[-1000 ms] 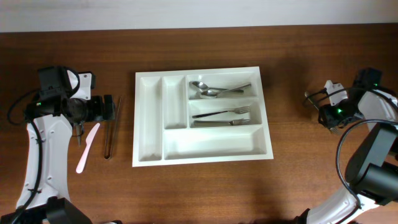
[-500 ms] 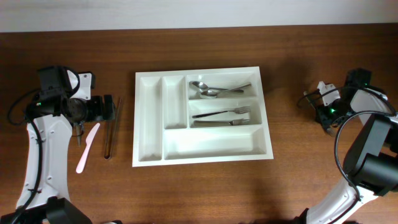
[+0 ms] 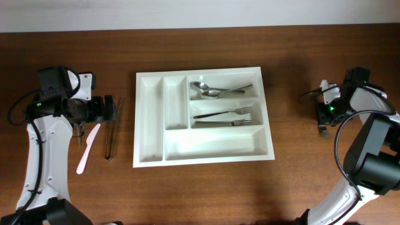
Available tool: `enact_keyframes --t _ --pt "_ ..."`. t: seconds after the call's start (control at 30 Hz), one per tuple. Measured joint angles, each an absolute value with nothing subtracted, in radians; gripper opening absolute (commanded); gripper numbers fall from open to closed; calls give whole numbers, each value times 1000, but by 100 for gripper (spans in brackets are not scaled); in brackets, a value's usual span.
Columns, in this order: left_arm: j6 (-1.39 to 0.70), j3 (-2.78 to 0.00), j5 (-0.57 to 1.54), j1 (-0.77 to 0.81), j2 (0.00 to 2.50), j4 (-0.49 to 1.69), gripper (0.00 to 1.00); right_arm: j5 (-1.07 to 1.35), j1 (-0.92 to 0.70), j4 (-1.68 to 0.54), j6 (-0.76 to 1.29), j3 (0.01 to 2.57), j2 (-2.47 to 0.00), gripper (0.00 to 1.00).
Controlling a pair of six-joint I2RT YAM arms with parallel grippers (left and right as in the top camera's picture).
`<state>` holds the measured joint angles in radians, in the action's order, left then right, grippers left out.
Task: Pack container
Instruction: 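Move the right gripper to the last fork and grasp its handle, then carry the fork with the right gripper into the middle-right compartment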
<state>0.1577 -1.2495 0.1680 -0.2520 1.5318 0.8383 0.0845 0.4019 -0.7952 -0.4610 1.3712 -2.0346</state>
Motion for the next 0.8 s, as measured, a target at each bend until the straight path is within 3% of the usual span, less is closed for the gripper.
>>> enact_keyframes --t 0.33,0.6,0.8 --pt "158 -1250 168 -252 1532 838 99 242 368 -1274 -105 1764 -1999 4" --pt "158 -1250 168 -252 1532 838 99 382 179 -1347 287 1843 -1923 4" --pt "158 -1250 168 -252 1532 839 99 412 -55 -1266 745 1830 -1924 4"
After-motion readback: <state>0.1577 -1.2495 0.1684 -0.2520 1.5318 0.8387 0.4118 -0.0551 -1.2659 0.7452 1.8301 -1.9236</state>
